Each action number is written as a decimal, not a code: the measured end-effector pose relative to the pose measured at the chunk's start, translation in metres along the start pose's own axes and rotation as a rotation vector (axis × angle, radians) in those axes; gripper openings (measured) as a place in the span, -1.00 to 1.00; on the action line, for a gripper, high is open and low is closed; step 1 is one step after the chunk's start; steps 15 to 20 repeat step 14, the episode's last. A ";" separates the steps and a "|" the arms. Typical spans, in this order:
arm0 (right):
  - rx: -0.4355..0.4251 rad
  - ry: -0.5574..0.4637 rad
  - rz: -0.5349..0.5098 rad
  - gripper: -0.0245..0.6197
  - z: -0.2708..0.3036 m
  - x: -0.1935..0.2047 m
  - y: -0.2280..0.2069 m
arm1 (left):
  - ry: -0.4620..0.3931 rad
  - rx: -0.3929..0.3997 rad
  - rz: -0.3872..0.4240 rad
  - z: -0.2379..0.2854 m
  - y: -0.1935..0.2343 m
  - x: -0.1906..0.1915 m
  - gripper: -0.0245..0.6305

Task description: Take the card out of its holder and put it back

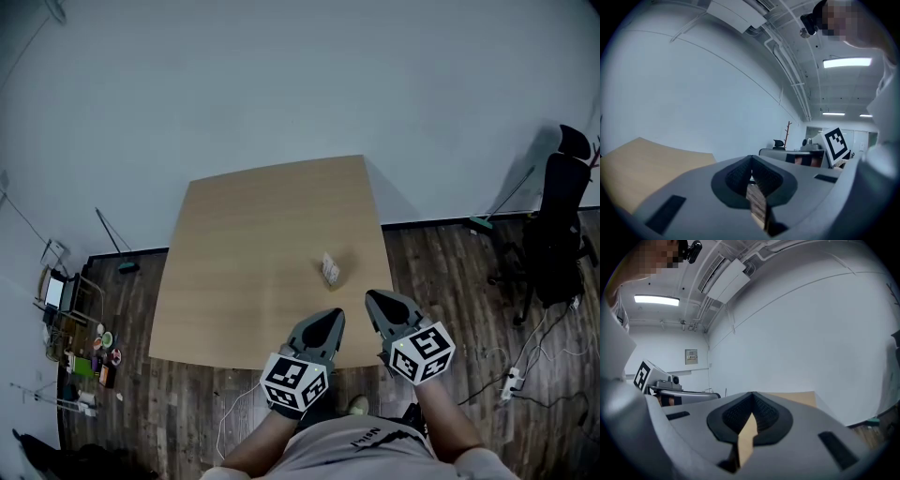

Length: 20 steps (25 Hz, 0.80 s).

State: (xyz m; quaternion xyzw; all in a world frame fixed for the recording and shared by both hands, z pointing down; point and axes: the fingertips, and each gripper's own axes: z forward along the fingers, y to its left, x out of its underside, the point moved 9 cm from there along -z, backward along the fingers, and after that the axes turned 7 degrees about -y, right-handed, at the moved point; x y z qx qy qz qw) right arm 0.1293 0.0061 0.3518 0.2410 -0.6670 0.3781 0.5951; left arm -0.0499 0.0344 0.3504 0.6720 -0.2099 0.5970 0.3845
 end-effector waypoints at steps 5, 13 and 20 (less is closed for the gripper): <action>0.008 -0.003 -0.005 -0.88 -0.011 0.000 0.000 | -0.001 0.009 0.001 0.000 -0.009 0.003 -0.89; 0.013 -0.011 -0.014 -0.88 -0.022 -0.004 0.001 | -0.014 0.015 0.007 -0.002 -0.020 0.001 -0.89; 0.013 -0.013 -0.015 -0.88 -0.023 -0.004 0.001 | -0.016 0.016 0.008 -0.002 -0.020 0.001 -0.89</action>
